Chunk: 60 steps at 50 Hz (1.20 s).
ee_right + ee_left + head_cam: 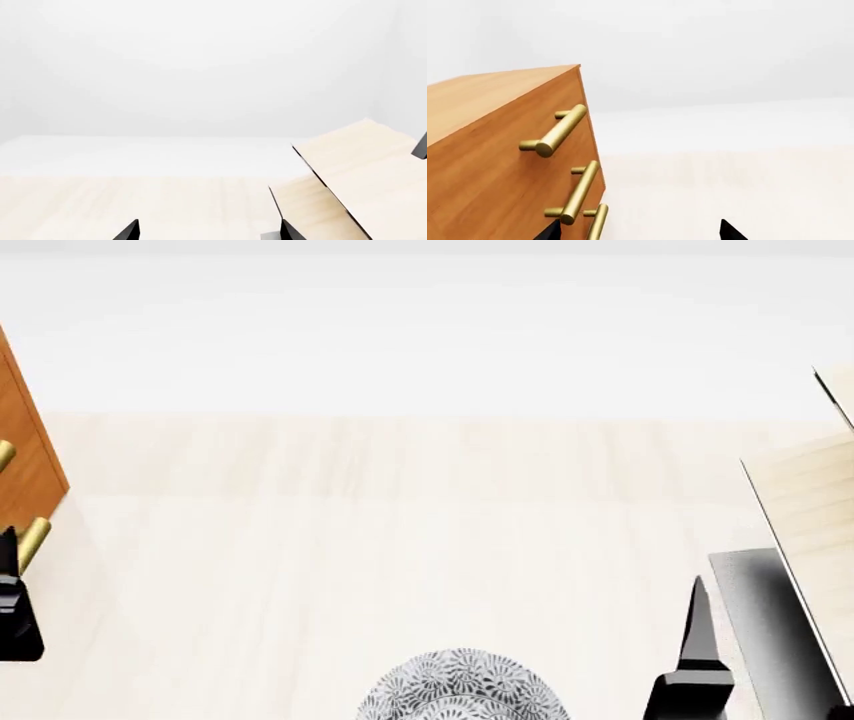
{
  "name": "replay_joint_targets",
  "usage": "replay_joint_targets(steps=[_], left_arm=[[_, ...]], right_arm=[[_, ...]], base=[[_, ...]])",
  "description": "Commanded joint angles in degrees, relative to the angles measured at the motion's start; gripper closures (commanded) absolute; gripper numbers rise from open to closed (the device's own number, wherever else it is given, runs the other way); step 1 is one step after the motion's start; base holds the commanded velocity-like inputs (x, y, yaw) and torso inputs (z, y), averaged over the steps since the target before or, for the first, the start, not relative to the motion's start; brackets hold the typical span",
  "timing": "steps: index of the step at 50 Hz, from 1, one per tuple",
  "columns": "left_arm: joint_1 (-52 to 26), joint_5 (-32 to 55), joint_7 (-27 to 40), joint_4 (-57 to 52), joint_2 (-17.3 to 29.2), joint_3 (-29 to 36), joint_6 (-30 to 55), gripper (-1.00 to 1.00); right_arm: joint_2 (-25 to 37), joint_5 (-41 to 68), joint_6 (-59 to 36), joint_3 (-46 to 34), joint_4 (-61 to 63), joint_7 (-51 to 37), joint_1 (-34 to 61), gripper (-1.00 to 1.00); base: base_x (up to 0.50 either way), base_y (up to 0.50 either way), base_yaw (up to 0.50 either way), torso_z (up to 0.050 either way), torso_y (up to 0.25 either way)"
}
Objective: Close the top drawer of the cabinet and put the bowl on top of it.
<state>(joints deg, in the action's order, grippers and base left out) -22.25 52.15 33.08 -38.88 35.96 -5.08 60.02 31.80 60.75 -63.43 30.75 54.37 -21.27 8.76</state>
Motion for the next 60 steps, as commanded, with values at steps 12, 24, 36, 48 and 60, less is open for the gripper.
replay_joint_targets(steps=[12, 24, 36, 48, 60], left_arm=[[6.65, 8.48, -0.06, -9.28, 1.59, -5.46, 0.83, -1.00], [5.22, 14.34, 0.99, -8.74, 1.91, -6.84, 2.39, -1.00], [-1.17, 17.59, 0.31, -5.88, 1.80, -3.46, 4.28, -1.00], [-16.16, 15.96, -3.99, 7.69, -1.56, 7.00, 7.69, -1.00], [-29.81, 7.66, -11.86, 26.20, -6.62, 16.36, 5.65, -1.00]], right_arm=[[-0.42, -4.72, 3.34, -3.96, 0.45, 1.01, -1.84, -1.00], [-0.19, -5.36, 5.02, -3.44, 0.16, 1.87, -3.74, -1.00], [-0.23, -7.52, 7.59, -4.37, 0.16, 3.26, -5.19, -1.00], [0.70, -4.01, 7.14, -2.80, -1.02, 3.61, -5.12, -1.00], [1.33, -5.59, 7.25, -6.56, -3.97, 3.70, -1.32, -1.00]], base=[[0.00, 0.00, 0.00, 0.000, 0.000], [0.00, 0.00, 0.00, 0.000, 0.000], [0.00, 0.00, 0.00, 0.000, 0.000], [0.00, 0.00, 0.00, 0.000, 0.000], [0.00, 0.00, 0.00, 0.000, 0.000]])
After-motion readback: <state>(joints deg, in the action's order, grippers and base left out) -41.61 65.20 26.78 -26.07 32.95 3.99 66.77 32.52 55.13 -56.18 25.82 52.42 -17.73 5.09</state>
